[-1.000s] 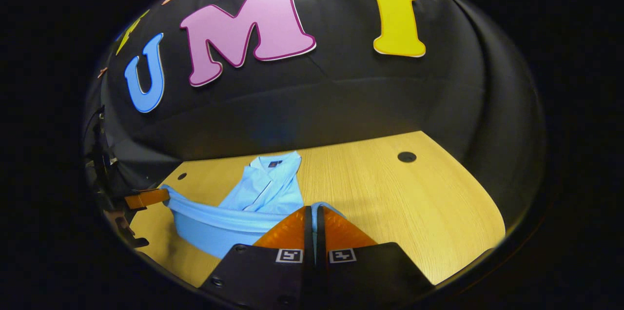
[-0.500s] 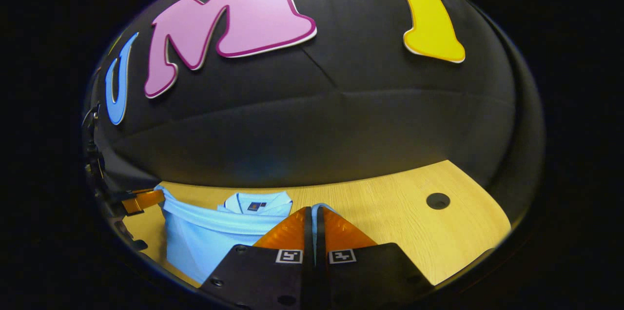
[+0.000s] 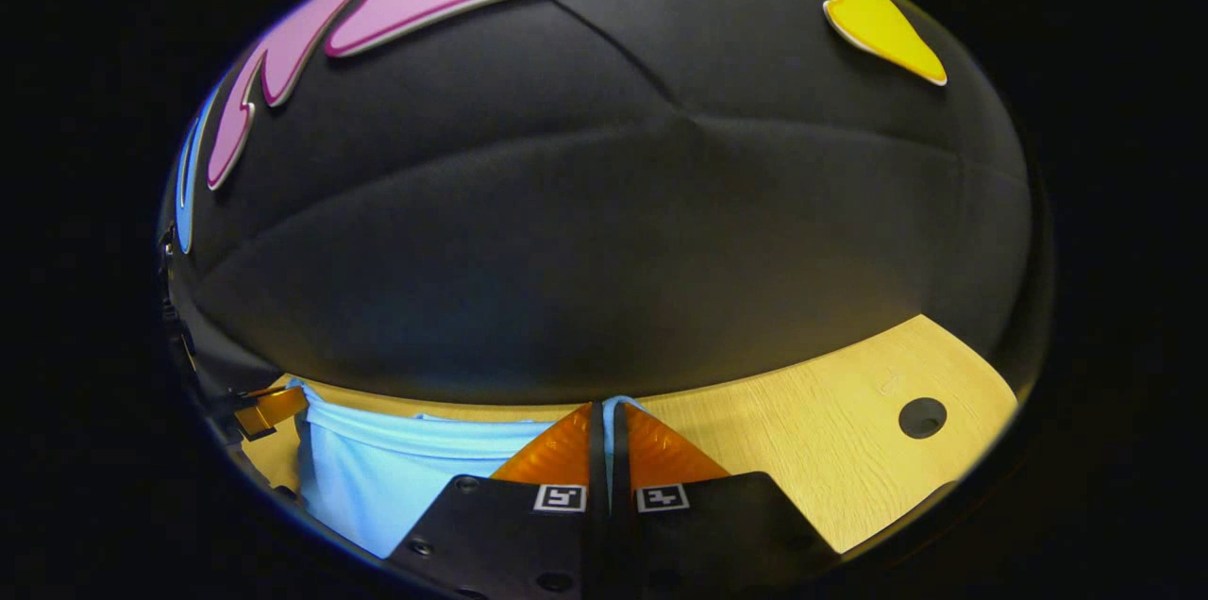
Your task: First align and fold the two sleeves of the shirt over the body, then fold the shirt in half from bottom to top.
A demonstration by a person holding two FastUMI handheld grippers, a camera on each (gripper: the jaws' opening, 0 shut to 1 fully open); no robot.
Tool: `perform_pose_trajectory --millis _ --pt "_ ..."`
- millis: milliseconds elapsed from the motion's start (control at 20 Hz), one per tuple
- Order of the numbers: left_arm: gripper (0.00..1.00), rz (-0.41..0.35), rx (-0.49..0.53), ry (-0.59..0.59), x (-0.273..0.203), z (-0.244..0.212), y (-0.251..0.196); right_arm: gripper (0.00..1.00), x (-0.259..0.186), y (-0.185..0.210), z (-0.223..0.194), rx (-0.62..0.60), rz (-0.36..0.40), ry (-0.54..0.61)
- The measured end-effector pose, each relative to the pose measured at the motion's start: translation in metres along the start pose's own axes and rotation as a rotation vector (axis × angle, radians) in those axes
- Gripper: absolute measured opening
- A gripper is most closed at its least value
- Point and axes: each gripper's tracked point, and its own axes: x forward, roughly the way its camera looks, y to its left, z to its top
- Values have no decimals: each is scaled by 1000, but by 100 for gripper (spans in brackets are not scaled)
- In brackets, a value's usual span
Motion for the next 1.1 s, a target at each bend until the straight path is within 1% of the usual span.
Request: perform_pose_trajectory --millis 100,200,300,550,600,700,750,800,850,950,1000,1050,1100 --pt "6 6 13 5 5 -6 9 5 10 -5 -12 18 -7 35" --pt "6 8 45 30 12 -20 3 5 18 -7 -23 33 -18 56" --pt "6 14 47 34 21 -24 4 4 25 -8 -30 41 -24 69" --pt "6 6 57 46 22 -28 2 5 32 -12 -42 7 -47 95" --pt "6 7 58 52 21 -29 3 5 32 -13 -39 11 -49 89" --pt "9 7 56 60 22 -31 3 5 31 -15 -41 25 -66 98" --pt "16 8 54 61 23 -33 6 5 30 -15 -40 33 -73 102" --pt "17 7 52 65 23 -34 7 5 31 -15 -40 43 -83 107" --pt "17 9 52 66 24 -35 7 5 28 -16 -37 53 -97 113" --pt "17 6 47 69 22 -34 6 8 32 -20 -45 75 -117 128" --pt "17 5 49 69 24 -36 6 2 31 -21 -46 88 -122 133" --pt "29 4 51 71 22 -36 6 17 31 -21 -47 101 -123 139" --pt "36 4 54 73 22 -36 5 25 32 -24 -48 111 -127 148"
